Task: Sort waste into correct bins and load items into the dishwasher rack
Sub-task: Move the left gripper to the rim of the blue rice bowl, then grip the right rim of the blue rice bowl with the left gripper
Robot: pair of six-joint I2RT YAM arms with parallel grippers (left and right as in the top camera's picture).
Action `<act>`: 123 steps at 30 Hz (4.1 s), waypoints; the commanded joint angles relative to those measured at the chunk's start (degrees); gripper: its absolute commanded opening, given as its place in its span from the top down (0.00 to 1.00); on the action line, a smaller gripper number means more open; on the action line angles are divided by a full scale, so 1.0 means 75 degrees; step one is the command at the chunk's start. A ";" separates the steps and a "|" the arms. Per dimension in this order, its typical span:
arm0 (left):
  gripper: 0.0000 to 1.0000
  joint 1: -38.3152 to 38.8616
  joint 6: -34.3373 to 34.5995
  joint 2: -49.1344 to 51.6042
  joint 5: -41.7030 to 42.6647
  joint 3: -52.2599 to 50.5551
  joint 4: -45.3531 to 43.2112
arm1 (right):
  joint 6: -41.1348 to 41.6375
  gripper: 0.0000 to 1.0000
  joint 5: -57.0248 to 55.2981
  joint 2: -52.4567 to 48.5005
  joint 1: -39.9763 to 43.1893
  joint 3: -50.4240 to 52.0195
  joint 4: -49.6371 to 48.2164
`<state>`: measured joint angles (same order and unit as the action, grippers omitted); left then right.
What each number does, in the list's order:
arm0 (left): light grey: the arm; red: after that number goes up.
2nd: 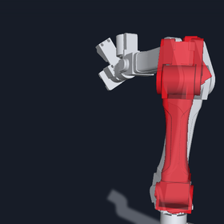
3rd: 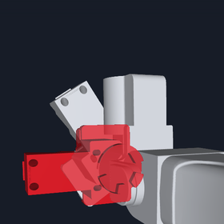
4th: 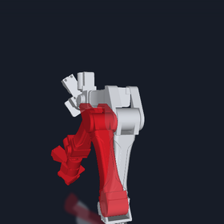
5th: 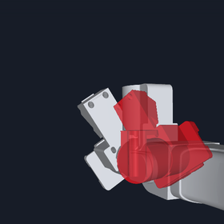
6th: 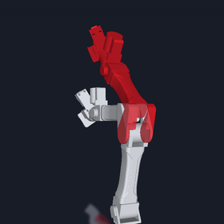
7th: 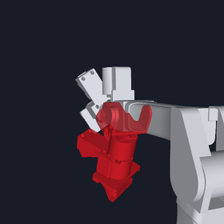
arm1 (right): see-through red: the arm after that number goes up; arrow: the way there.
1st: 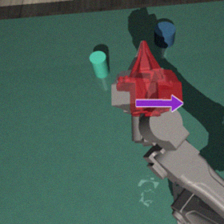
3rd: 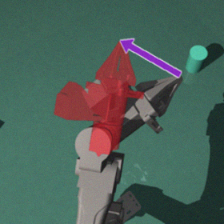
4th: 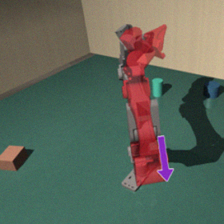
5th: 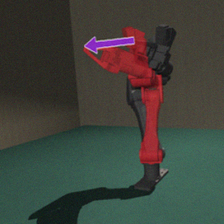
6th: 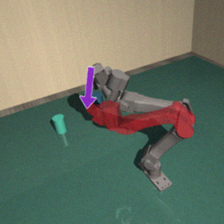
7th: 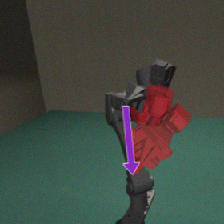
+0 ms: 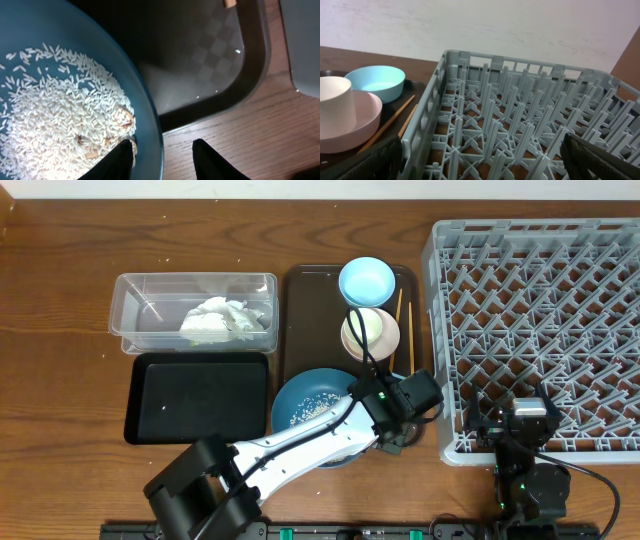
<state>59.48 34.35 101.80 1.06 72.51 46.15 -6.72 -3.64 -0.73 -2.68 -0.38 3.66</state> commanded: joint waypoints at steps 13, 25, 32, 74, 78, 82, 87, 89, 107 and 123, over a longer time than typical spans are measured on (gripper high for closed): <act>0.58 0.0015 0.0006 0.0128 -0.0239 -0.0041 -0.0064 | -0.0026 0.01 -0.0055 0.0003 0.0055 0.0009 0.0029; 0.58 0.0015 0.0006 0.0128 -0.0239 -0.0041 -0.0070 | -0.0026 0.01 -0.0052 0.0003 0.0052 0.0009 0.0029; 0.58 0.0015 0.0006 0.0128 -0.0239 -0.0041 -0.0090 | -0.0026 0.01 -0.0055 0.0003 0.0055 0.0009 0.0029; 0.58 0.0015 0.0009 0.0128 -0.0495 -0.0213 -0.0428 | -0.0026 0.01 -0.0052 0.0003 0.0052 0.0009 0.0029; 0.58 0.0017 0.0015 0.0128 -0.0493 -0.0490 -0.0714 | -0.0026 0.01 -0.0055 0.0003 0.0052 0.0009 0.0029; 0.58 0.0015 0.0035 0.0128 -0.0501 -0.0627 -0.0746 | -0.0026 0.01 -0.0055 0.0003 0.0055 0.0009 0.0029; 0.66 0.0015 0.0038 0.0128 -0.0495 -0.0627 -0.0831 | -0.0026 0.01 -0.0052 0.0003 0.0055 0.0009 0.0029; 0.70 0.0015 0.0038 0.0128 -0.0493 -0.0627 -0.0825 | -0.0026 0.01 -0.0055 0.0003 0.0055 0.0009 0.0029; 0.73 0.0017 0.0041 0.0128 -0.0487 -0.0627 -0.0825 | -0.0026 0.01 -0.0055 0.0003 0.0055 0.0012 0.0029; 0.76 0.0015 0.0061 0.0128 -0.0405 -0.0627 -0.0589 | -0.0026 0.01 -0.0055 0.0003 0.0052 0.0009 0.0029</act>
<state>59.46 34.54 101.91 -1.72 68.05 40.99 -6.72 -3.64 -0.73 -2.68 -0.38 3.66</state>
